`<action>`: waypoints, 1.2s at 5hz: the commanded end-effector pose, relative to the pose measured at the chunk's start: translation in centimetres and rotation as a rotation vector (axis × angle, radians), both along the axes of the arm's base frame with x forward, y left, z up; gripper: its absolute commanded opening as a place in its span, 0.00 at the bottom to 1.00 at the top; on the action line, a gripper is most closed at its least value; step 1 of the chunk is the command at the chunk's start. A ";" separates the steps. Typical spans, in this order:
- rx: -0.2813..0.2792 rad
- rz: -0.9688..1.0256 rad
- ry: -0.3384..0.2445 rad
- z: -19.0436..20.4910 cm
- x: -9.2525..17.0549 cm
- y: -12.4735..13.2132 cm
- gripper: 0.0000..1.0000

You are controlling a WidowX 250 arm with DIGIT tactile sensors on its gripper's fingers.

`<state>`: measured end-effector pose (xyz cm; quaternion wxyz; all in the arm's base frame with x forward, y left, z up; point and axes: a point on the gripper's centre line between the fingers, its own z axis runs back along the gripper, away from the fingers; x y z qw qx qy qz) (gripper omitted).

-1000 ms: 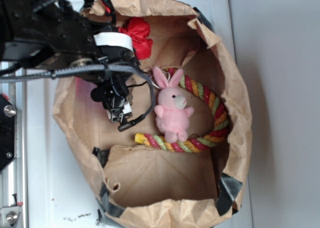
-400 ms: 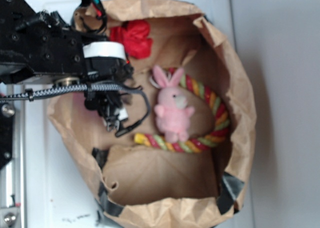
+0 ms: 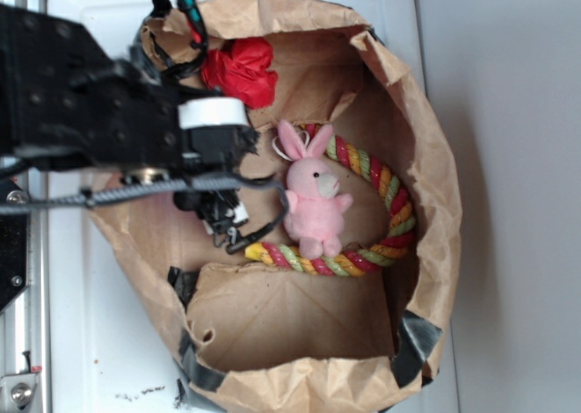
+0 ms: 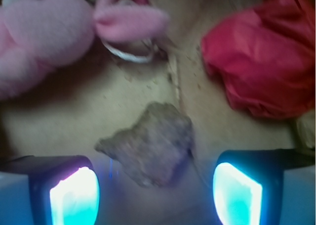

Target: Grab the rock.

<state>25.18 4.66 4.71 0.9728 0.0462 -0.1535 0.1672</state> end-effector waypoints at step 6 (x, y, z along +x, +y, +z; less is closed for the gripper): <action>0.080 0.056 -0.064 -1.4 3.3 -1.4 0.56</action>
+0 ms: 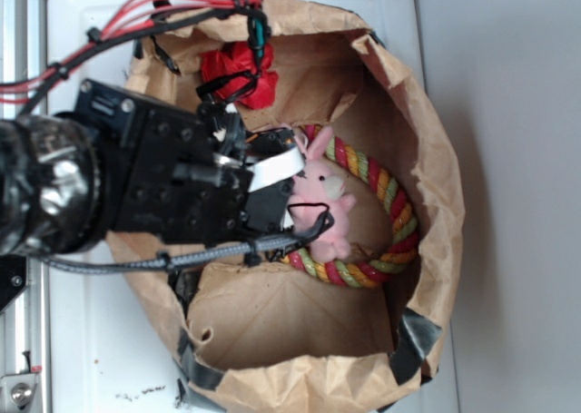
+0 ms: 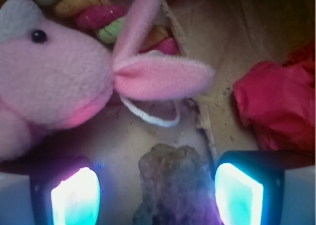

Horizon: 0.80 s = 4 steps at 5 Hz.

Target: Grab the rock.

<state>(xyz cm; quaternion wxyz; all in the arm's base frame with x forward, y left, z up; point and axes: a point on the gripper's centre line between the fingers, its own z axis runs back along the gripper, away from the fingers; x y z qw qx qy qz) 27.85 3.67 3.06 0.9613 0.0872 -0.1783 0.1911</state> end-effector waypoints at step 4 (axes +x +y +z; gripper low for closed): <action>-0.070 -0.027 -0.011 3.8 -0.1 1.1 0.00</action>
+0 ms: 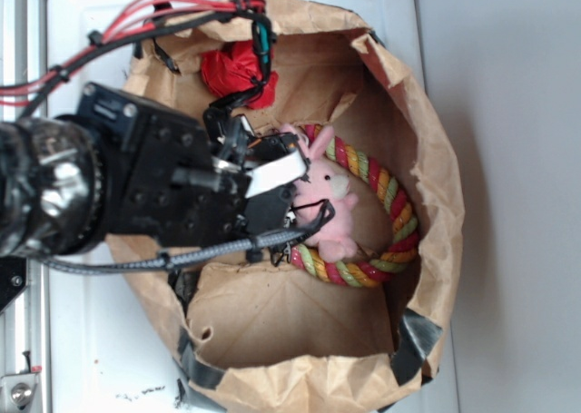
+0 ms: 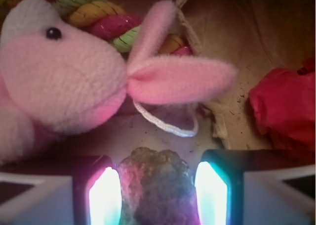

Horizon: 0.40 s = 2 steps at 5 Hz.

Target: Grab the rock.

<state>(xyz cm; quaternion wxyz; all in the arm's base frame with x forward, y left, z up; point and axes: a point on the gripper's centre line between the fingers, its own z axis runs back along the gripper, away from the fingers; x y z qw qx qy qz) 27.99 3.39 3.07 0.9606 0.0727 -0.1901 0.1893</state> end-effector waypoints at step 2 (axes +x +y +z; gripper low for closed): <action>-0.116 -0.032 0.074 10.7 -0.8 2.4 0.00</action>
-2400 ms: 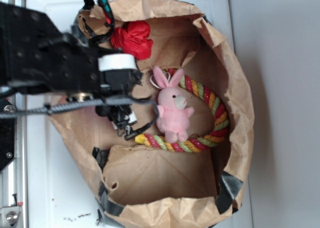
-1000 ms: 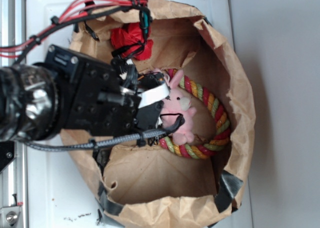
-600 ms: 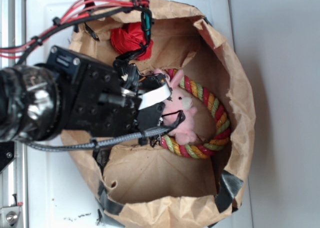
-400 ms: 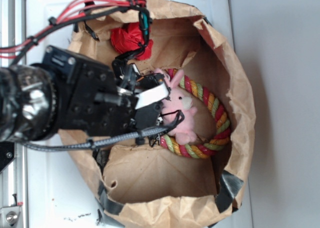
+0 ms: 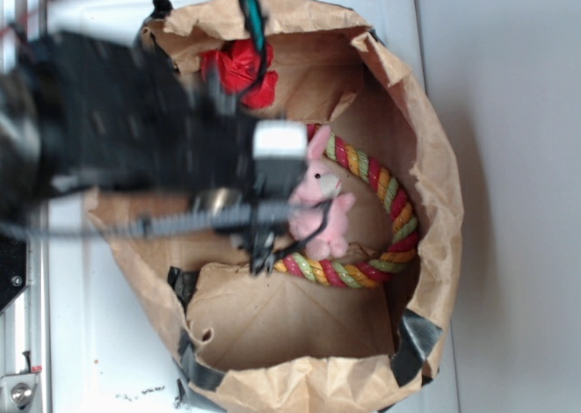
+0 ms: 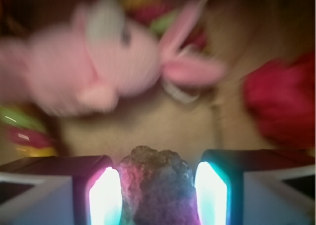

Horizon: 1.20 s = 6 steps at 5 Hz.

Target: Grab the rock.

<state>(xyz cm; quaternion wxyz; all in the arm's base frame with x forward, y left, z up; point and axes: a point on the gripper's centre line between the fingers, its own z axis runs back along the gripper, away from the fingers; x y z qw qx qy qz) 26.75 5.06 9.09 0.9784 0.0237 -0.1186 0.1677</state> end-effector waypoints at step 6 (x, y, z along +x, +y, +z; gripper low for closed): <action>-0.101 -0.025 -0.143 10.8 0.0 -2.3 0.00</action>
